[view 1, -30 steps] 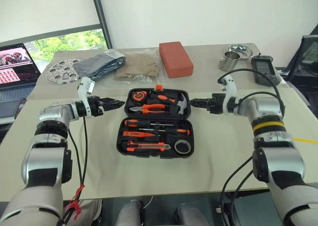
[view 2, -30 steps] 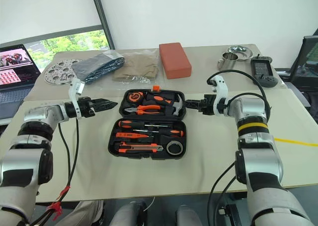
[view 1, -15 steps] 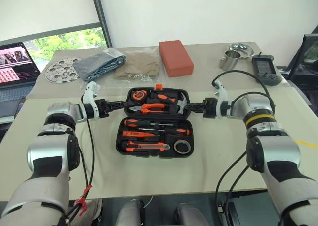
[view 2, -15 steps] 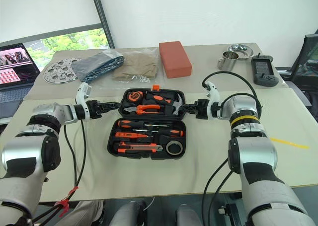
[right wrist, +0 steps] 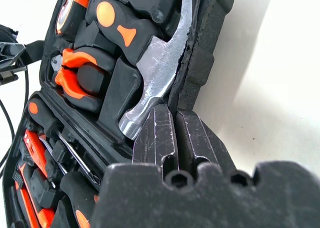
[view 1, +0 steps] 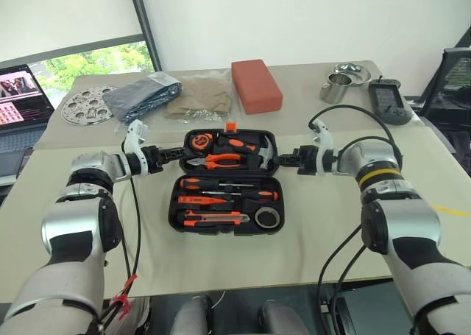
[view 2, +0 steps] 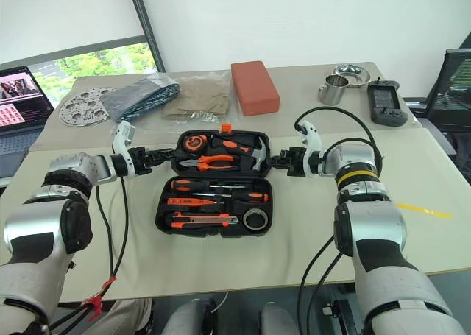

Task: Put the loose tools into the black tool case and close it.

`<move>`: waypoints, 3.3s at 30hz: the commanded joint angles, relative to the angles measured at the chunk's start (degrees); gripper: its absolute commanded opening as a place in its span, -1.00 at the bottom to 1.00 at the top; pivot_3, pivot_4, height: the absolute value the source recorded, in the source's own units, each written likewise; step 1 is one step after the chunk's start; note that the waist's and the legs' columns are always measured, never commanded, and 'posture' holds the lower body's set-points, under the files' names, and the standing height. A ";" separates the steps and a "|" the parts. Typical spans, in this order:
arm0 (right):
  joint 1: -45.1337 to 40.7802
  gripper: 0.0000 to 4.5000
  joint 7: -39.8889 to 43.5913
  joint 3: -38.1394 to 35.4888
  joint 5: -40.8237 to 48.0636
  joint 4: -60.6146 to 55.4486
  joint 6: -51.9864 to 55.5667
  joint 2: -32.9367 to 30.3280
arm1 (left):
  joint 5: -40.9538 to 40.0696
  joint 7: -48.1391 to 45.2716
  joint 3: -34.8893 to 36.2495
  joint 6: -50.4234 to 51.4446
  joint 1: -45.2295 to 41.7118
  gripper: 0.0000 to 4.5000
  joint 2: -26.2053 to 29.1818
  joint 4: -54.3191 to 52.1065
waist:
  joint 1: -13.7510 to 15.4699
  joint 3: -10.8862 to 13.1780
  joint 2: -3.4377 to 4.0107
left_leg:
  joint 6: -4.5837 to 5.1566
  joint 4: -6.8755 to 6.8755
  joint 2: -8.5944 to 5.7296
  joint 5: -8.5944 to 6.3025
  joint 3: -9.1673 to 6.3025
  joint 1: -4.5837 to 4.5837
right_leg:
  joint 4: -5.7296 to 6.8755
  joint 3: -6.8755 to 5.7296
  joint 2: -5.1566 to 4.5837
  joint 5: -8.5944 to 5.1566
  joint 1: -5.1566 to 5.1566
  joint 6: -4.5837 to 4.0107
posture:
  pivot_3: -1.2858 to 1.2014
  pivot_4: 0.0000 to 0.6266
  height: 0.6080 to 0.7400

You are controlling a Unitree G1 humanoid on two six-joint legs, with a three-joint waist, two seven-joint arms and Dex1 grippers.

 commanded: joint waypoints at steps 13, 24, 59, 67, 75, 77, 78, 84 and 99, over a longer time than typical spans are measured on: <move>-1.66 -1.00 5.62 -0.17 -0.23 -2.31 -3.25 0.62 | 2.56 0.72 1.84 -2.46 -0.16 -0.61 -0.56 -0.18 | -0.17 0.00 0.00 | -0.05 -0.01 0.01 0.03 0.01 0.00 | 0.02 0.00 0.01 0.00 0.00 0.00 | 0.03 -0.52 1.00; -1.75 -1.00 5.62 -2.04 0.49 -2.67 -7.35 0.41 | 4.43 -6.28 0.67 -4.64 0.60 -0.98 0.04 -0.82 | -0.15 0.00 0.00 | -0.08 0.00 -0.01 0.05 0.01 0.00 | 0.02 -0.01 0.00 0.00 0.01 0.00 | 0.03 -0.52 1.00; 5.61 -1.00 9.68 -5.02 -0.32 -4.73 -38.51 2.32 | 4.63 -11.80 -0.39 -33.47 4.78 -0.98 1.67 -7.20 | -0.08 0.01 0.01 | -0.22 0.00 0.00 0.14 0.03 -0.02 | 0.02 -0.03 -0.03 0.01 0.02 0.00 | 0.03 -0.52 1.00; 7.64 -1.00 11.13 -4.95 -0.20 -6.26 -45.62 2.45 | 5.47 -11.37 -2.18 -44.31 8.50 -0.98 1.16 -11.15 | -0.03 0.01 0.01 | -0.22 0.00 0.02 0.15 0.04 0.00 | 0.02 -0.02 -0.04 0.01 0.05 0.00 | 0.03 -0.52 1.00; 13.00 -1.00 14.69 -3.68 -0.54 -11.35 -52.33 1.86 | 9.15 -6.52 -4.84 -58.06 12.28 -0.98 1.74 -10.86 | 0.02 0.00 0.01 | -0.21 0.01 0.03 0.14 0.05 0.12 | 0.04 -0.02 -0.04 0.01 0.17 0.00 | 0.03 -0.52 1.00; 14.01 -1.00 15.08 -3.53 -0.27 -13.08 -53.03 1.90 | 9.22 -5.61 -4.89 -59.91 12.62 -0.98 1.68 -10.70 | 0.00 0.00 0.01 | -0.20 0.02 0.04 0.14 0.05 0.14 | 0.04 -0.01 -0.03 0.01 0.18 0.00 | 0.03 -0.52 1.00; 14.40 -1.00 15.15 -3.50 -0.27 -13.60 -53.63 1.87 | 9.37 -5.43 -5.06 -60.83 12.80 -0.98 1.76 -10.53 | -0.01 0.00 0.01 | -0.20 0.02 0.05 0.14 0.05 0.17 | 0.05 0.00 -0.03 0.01 0.19 0.00 | 0.03 -0.52 1.00; 16.89 -1.00 13.88 -3.26 -0.99 -16.43 -59.38 1.50 | 11.66 -1.62 -7.04 -65.70 14.08 -0.98 2.90 -10.41 | 0.07 0.00 0.01 | 0.06 0.05 0.06 0.01 0.08 0.26 | 0.05 0.01 -0.03 0.01 0.21 0.00 | 0.03 -0.52 1.00; 21.65 -1.00 12.35 -0.19 -3.48 -18.88 -82.99 0.12 | 21.70 12.75 -12.11 -94.02 21.83 -0.98 8.20 -12.18 | 0.10 0.00 0.01 | 0.18 0.00 0.10 -0.04 0.17 0.54 | 0.02 0.14 -0.10 0.01 0.24 -0.01 | 0.03 -0.52 1.00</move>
